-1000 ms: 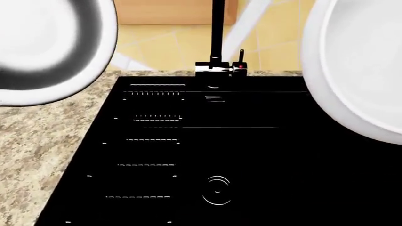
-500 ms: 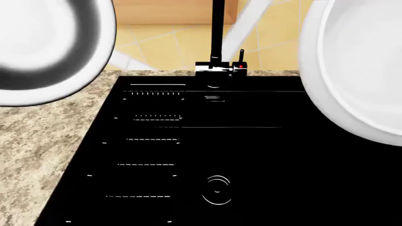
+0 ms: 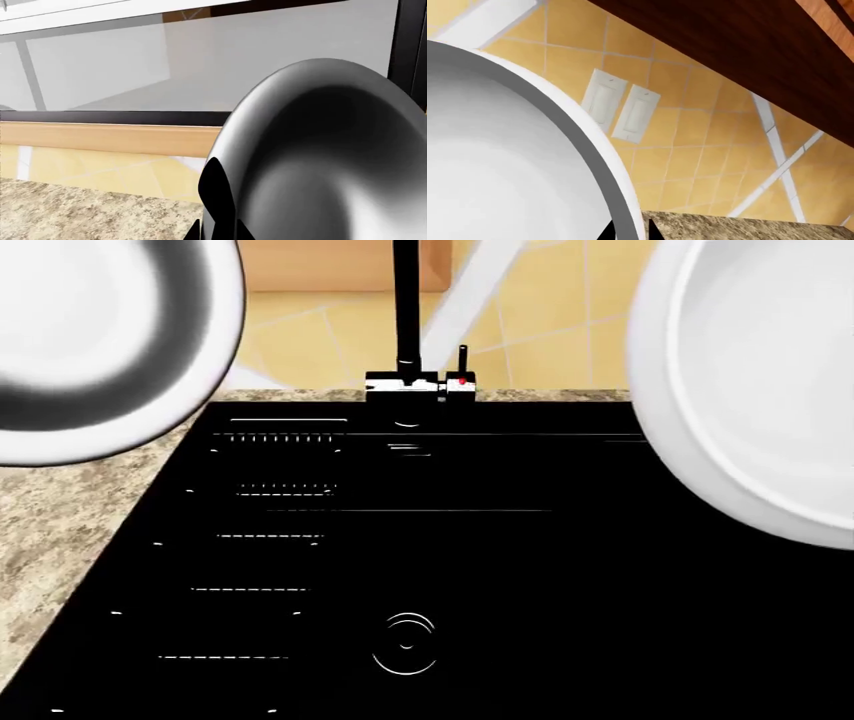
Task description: Stack the bowls in the sink.
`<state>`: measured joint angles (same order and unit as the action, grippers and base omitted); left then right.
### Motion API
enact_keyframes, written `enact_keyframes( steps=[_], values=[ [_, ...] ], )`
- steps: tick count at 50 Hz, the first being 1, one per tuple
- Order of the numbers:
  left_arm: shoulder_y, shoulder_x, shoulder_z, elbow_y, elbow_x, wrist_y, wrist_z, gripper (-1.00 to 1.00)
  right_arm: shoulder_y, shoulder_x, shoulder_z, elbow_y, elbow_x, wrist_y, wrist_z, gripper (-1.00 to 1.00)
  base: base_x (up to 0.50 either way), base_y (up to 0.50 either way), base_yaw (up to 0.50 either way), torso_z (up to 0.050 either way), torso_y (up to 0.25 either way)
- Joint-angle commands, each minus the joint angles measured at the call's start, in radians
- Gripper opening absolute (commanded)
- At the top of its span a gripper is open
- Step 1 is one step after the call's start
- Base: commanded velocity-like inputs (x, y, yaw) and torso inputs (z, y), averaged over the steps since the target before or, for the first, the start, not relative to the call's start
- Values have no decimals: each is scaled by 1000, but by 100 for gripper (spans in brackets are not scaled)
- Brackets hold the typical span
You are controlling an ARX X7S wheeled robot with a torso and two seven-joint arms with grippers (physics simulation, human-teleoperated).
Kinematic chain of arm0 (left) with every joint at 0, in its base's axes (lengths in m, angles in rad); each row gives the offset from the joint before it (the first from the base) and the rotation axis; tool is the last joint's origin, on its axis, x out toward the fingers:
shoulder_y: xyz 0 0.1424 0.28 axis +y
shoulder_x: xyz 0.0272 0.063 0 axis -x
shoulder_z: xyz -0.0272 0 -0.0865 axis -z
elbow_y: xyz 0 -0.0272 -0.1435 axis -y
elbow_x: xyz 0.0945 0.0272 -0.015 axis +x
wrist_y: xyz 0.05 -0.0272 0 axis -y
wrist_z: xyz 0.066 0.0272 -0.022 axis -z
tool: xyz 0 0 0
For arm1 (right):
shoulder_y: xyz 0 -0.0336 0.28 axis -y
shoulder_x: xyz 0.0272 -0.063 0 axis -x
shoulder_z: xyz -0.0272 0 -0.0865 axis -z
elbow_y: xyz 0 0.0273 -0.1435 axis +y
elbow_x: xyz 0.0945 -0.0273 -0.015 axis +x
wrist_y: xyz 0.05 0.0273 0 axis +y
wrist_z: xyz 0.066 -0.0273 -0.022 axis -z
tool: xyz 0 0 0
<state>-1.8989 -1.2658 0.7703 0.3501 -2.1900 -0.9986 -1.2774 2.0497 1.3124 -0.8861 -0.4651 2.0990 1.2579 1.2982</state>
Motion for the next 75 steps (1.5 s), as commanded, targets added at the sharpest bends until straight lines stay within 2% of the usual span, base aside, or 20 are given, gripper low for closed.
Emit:
enact_keyframes(
  steps=[1,30,57,75],
  values=[
    [-19,-6,-13,-4,2,3,-5,-100,29,-34,8,17,7,10,15,-100,0,0,0,0,0],
    [-20,-32,-36,5,-5,-3,5,-100,97,-235,-104,119,68,97,93,-100,0,0,0,0,1],
    [-19,-42,-48,8,-8,-7,10,-100,133,-349,-192,175,58,152,113,-100,0,0,0,0,0],
    [-18,-43,-53,9,-11,-10,10,-100,163,-415,-299,201,112,194,134,-100,0,0,0,1,1]
  ],
)
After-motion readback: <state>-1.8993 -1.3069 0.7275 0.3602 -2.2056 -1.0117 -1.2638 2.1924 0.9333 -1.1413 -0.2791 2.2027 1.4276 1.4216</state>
